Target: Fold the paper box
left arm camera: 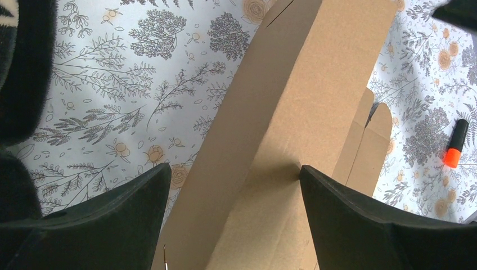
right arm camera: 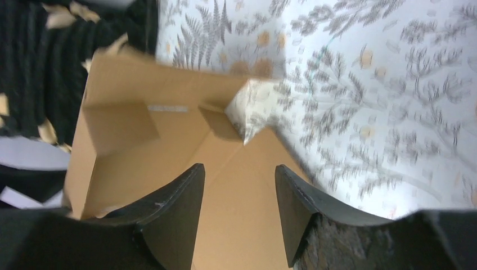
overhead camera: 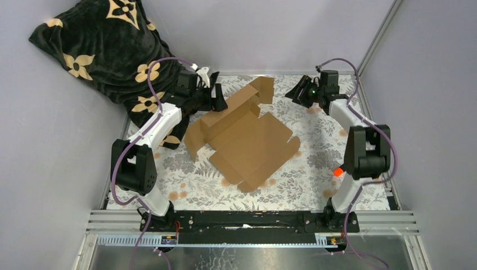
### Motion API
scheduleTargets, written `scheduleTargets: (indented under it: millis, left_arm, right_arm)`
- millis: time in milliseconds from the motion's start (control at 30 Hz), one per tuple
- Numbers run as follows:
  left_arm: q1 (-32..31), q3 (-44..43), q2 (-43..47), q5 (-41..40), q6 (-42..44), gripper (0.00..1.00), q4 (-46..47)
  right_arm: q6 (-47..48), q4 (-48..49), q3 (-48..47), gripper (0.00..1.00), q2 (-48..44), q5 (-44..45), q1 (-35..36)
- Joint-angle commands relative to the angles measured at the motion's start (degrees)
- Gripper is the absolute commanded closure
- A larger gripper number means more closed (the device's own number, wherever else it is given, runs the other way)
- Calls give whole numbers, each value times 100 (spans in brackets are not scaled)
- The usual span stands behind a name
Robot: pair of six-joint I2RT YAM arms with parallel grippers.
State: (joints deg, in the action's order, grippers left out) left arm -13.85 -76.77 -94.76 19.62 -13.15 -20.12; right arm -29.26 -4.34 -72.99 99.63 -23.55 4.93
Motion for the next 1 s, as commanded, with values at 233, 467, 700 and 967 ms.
scheduleTargets:
  millis: [233, 467, 700, 967]
  left_arm:
    - [-47, 232, -52, 15, 168, 10, -229]
    - [-57, 280, -73, 92, 172, 10, -244]
    - [-56, 61, -272, 122, 185, 10, -323]
    - [-48, -56, -326, 45, 242, 10, -369]
  right_arm:
    - [-2174, 1968, -2540, 44, 3217, -1824, -651]
    - [-2521, 2025, -3776, 45, 4238, -2112, -574]
    - [-2489, 1908, -4520, 45, 4699, -2421, -216]
    - [-2296, 2032, -4210, 46, 4495, -2768, 129]
